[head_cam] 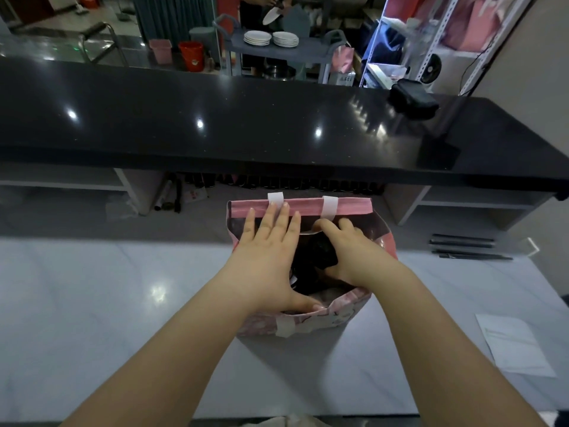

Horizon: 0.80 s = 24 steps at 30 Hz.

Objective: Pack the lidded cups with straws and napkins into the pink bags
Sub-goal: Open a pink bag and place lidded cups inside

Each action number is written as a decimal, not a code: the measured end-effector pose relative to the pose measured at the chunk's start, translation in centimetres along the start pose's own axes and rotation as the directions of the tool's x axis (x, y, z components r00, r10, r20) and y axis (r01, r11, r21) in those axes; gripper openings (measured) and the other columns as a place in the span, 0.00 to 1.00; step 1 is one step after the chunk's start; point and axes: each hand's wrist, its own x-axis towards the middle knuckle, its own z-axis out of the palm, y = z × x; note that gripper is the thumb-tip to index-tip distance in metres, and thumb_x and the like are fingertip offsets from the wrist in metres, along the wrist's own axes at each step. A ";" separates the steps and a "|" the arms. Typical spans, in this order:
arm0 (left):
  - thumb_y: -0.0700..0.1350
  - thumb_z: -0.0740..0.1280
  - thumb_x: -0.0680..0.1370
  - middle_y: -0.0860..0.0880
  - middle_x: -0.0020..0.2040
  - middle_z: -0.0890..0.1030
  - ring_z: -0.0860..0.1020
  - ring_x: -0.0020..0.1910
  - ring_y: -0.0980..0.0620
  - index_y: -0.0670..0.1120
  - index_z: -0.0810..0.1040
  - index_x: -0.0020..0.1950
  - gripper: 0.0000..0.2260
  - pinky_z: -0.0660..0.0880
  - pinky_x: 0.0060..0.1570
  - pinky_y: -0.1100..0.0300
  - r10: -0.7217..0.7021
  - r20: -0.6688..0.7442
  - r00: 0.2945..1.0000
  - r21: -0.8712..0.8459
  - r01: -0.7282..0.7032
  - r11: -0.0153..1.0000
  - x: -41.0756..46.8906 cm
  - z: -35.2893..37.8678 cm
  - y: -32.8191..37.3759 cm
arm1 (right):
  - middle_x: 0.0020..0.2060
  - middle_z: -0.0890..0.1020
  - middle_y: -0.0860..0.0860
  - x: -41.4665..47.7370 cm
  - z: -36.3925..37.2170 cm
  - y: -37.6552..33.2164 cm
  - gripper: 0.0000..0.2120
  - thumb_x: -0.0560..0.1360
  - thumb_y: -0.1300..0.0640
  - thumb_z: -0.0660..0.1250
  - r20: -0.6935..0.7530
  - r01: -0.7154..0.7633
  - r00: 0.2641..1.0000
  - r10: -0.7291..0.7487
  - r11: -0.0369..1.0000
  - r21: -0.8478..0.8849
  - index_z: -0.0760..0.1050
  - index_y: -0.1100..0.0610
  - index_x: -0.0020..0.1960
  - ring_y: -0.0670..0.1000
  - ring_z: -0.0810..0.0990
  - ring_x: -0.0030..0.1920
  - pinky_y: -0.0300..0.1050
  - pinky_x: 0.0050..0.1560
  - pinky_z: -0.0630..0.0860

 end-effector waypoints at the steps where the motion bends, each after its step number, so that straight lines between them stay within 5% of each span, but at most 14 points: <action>1: 0.80 0.59 0.62 0.45 0.78 0.30 0.27 0.75 0.46 0.46 0.31 0.78 0.62 0.35 0.75 0.41 0.002 -0.004 1.000 0.001 -0.002 1.000 0.0 0.1 0.0 | 0.61 0.66 0.52 -0.1 0.3 0.2 0.39 0.69 0.52 0.74 -0.006 -0.002 1.000 0.002 1.000 0.010 0.54 0.43 0.71 0.56 0.69 0.61 0.53 0.58 0.75; 10: 0.80 0.58 0.61 0.45 0.77 0.28 0.24 0.73 0.46 0.47 0.30 0.77 0.61 0.32 0.73 0.40 -0.003 -0.001 1.000 -0.006 0.003 1.000 0.5 0.4 -0.4 | 0.60 0.70 0.50 -1.4 1.5 0.7 0.43 0.66 0.52 0.76 -0.057 0.033 0.998 -0.028 0.996 0.079 0.51 0.37 0.71 0.53 0.72 0.58 0.50 0.55 0.77; 17: 0.80 0.59 0.61 0.43 0.77 0.28 0.24 0.72 0.45 0.46 0.30 0.78 0.62 0.31 0.73 0.38 -0.001 0.033 0.999 0.010 0.001 1.000 0.8 0.0 0.0 | 0.58 0.75 0.44 -3.2 0.8 0.8 0.51 0.58 0.51 0.79 -0.134 0.037 0.991 0.002 0.957 0.288 0.49 0.30 0.66 0.48 0.78 0.47 0.43 0.42 0.78; 20: 0.80 0.61 0.60 0.43 0.77 0.29 0.24 0.73 0.44 0.46 0.31 0.78 0.64 0.33 0.73 0.38 -0.019 0.052 0.998 0.004 0.019 1.000 1.1 -0.3 -0.1 | 0.52 0.71 0.35 -3.7 0.5 1.3 0.47 0.54 0.45 0.81 -0.154 -0.011 0.986 0.065 0.943 0.332 0.52 0.34 0.60 0.46 0.77 0.47 0.43 0.44 0.78; 24: 0.80 0.61 0.60 0.44 0.77 0.29 0.24 0.73 0.45 0.46 0.32 0.78 0.64 0.32 0.73 0.37 0.002 0.046 0.999 -0.007 -0.002 1.000 1.4 -0.4 -0.1 | 0.53 0.72 0.40 -3.7 0.4 2.0 0.40 0.56 0.43 0.80 -0.127 -0.092 0.984 0.124 0.967 0.236 0.57 0.38 0.57 0.47 0.76 0.50 0.43 0.43 0.77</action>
